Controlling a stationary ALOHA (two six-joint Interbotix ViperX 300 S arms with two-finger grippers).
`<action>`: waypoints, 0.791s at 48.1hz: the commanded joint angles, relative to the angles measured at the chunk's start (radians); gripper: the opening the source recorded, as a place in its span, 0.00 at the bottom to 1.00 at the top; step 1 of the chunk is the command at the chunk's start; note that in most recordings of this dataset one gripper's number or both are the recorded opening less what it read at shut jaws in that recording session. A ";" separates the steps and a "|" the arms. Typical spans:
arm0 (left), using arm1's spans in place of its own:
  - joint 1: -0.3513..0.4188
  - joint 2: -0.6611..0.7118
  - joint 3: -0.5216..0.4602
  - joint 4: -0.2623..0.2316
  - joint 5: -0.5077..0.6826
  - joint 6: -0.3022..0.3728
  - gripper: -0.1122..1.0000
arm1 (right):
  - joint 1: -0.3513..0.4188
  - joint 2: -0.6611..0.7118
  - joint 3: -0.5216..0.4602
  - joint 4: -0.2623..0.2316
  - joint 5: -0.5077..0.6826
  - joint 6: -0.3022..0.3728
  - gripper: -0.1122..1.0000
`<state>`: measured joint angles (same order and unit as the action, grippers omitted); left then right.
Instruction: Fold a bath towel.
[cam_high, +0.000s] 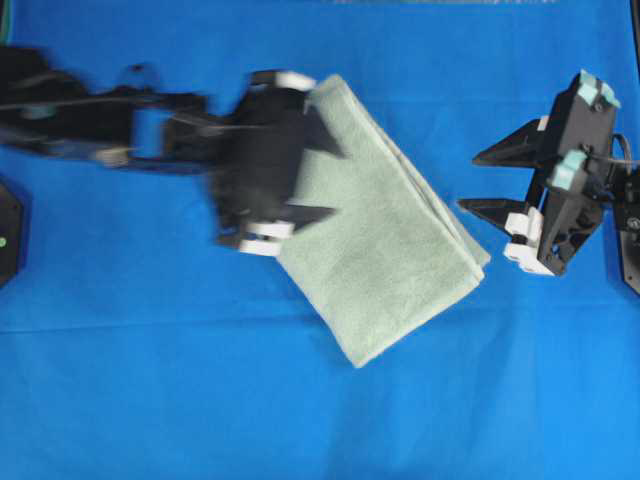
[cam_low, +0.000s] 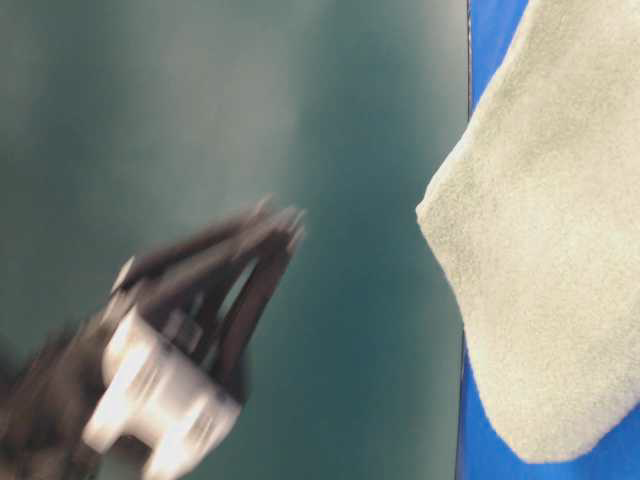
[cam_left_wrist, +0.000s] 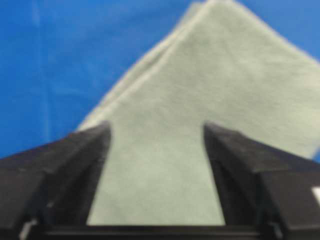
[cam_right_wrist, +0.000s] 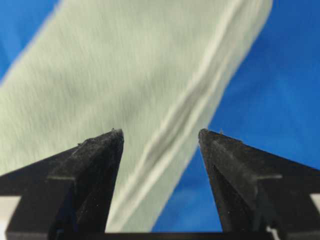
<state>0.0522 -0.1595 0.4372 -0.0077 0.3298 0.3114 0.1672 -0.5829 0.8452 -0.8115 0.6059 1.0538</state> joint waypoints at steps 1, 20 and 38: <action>-0.003 -0.155 0.100 -0.002 -0.100 -0.066 0.72 | 0.000 -0.020 -0.038 -0.046 -0.012 0.002 0.67; -0.048 -0.644 0.423 0.002 -0.221 -0.216 0.72 | 0.002 -0.206 -0.003 -0.163 -0.064 0.002 0.67; -0.052 -0.959 0.710 0.002 -0.275 -0.221 0.72 | -0.002 -0.394 0.149 -0.209 -0.118 0.017 0.67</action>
<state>0.0015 -1.0784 1.1183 -0.0077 0.0813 0.0920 0.1672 -0.9465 0.9787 -1.0140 0.5001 1.0677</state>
